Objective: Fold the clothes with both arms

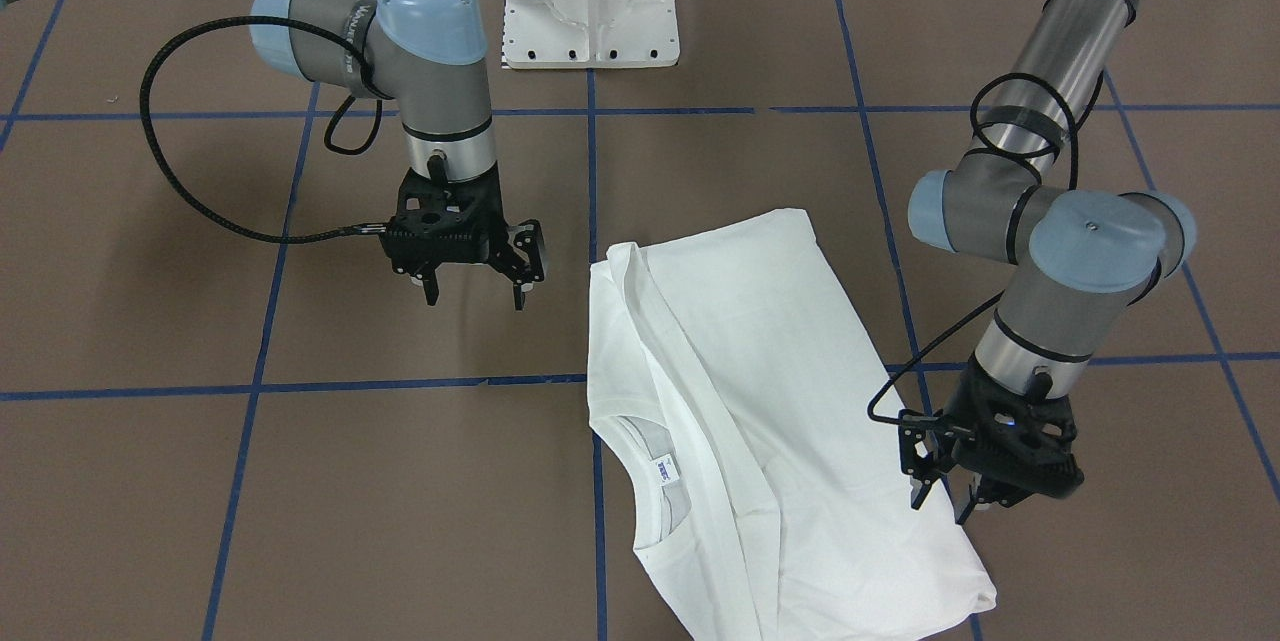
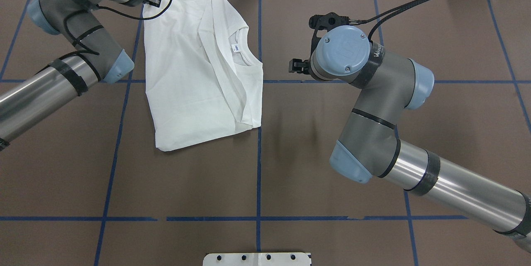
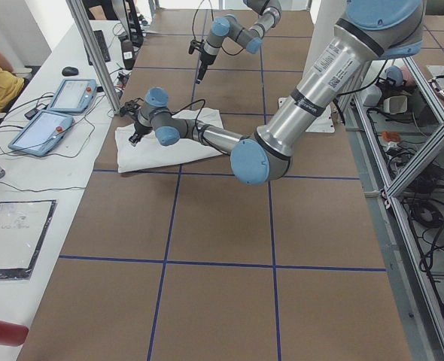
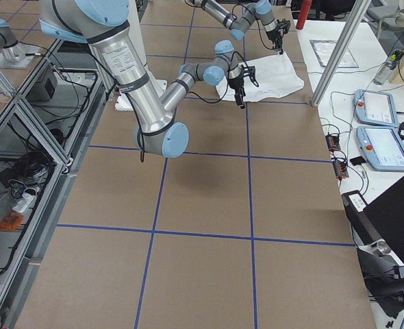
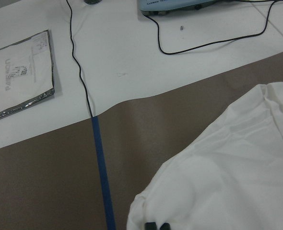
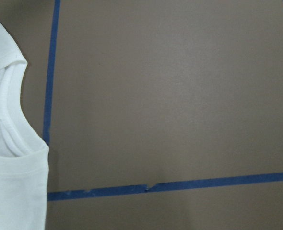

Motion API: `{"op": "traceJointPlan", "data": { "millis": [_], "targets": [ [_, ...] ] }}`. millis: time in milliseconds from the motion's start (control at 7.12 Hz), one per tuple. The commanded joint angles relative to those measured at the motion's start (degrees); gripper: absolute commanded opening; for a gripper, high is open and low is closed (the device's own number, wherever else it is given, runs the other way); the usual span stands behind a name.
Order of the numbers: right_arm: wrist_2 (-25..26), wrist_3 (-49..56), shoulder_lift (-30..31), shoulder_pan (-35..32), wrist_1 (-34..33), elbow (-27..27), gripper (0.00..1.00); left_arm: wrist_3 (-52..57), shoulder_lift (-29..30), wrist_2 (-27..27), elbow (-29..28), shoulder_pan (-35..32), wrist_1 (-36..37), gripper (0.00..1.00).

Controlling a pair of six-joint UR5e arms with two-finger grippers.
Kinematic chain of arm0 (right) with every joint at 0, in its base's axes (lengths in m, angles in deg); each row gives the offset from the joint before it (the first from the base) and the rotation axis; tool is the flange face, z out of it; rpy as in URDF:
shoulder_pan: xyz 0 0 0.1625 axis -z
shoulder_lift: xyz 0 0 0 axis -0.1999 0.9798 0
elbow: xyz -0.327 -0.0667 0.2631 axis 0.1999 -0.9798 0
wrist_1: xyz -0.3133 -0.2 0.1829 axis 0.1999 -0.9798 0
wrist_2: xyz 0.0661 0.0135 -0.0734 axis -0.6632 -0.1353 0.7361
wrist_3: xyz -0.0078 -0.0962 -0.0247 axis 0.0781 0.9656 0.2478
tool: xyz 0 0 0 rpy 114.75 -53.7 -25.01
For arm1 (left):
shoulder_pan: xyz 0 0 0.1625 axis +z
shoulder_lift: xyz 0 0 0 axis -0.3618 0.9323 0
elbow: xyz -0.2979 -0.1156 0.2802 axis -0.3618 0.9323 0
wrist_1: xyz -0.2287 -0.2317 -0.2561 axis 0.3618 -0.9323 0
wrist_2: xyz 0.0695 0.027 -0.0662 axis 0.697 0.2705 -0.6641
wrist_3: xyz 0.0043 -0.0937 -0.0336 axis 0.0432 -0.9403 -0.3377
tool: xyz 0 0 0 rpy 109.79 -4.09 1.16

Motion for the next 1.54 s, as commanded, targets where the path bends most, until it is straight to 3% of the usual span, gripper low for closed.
{"op": "traceJointPlan", "data": {
  "millis": [0,140,281,562,843,1404],
  "targets": [
    [5.1,-13.9,-7.9,4.5,-0.1,-7.7,1.0,0.2,-4.3,-1.3,5.0,-0.4,-0.4,1.0],
    [6.4,-18.6,-11.9,5.3,-0.1,-14.5,0.97,0.0,-4.7,-1.2,5.6,-0.4,-0.4,1.0],
    [7.1,-19.6,-13.5,5.4,0.8,-17.8,0.92,-0.2,-5.0,-1.1,5.8,-0.4,-0.4,1.0],
    [7.6,-20.5,-14.9,5.5,2.7,-19.9,0.9,-0.3,-5.5,-1.0,5.9,-0.4,-0.8,1.0],
    [7.6,-20.6,-19.3,6.7,2.8,-25.7,0.91,-0.3,-5.6,-1.0,5.9,-0.4,-0.9,1.0],
    [7.7,-20.7,-16.0,7.6,2.4,-23.2,0.9,-2.0,-5.6,-0.9,5.9,-0.3,-0.9,1.0]
  ]
}}
